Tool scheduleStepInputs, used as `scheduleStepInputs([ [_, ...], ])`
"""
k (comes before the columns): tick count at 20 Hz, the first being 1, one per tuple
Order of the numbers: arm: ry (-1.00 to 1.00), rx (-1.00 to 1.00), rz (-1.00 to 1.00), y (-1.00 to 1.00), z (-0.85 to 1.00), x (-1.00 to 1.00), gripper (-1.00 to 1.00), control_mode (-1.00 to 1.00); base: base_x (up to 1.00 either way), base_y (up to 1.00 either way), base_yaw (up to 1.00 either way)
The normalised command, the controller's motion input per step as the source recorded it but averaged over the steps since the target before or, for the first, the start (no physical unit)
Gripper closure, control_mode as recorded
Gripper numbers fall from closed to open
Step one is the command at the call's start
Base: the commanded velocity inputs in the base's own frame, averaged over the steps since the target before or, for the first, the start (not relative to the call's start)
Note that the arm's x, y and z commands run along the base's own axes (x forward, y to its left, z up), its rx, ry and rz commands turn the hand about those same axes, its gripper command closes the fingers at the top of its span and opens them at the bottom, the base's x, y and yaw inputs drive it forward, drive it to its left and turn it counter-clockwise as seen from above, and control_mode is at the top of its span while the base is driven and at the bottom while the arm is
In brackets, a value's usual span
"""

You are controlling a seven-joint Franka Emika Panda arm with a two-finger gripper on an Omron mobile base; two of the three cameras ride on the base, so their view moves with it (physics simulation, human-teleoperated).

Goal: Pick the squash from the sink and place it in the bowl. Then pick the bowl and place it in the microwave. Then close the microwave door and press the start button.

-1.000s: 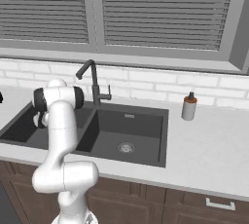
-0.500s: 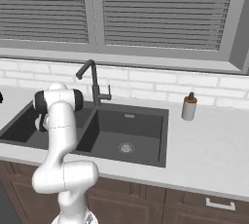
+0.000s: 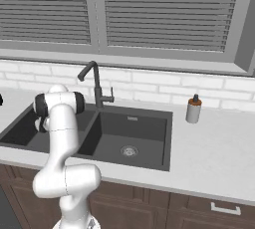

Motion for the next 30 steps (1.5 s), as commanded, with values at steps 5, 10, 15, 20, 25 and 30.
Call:
scheduleStepInputs([
  [5, -0.02, 0.00, 0.02, 0.00, 0.61, -0.37, 1.00, -1.00, 0.00, 0.00, 0.00],
  [10, -0.01, 0.00, 0.02, -0.12, 1.00, -0.61, 1.00, -1.00, 0.00, 0.00, 0.00],
  [15, 0.00, 0.00, 0.04, -0.27, 1.00, -0.73, 1.00, -1.00, 0.00, 0.00, 0.00],
  [20, -0.01, 0.00, 0.03, -0.32, 1.00, -0.71, 1.00, -1.00, 0.00, 0.00, 0.00],
  [25, -0.01, 0.01, 0.00, -0.39, 1.00, -0.58, 1.00, -1.00, 0.00, 0.00, 0.00],
  [30, 0.04, 0.02, 0.00, -0.66, 1.00, -0.40, 1.00, -1.00, 0.00, 0.00, 0.00],
])
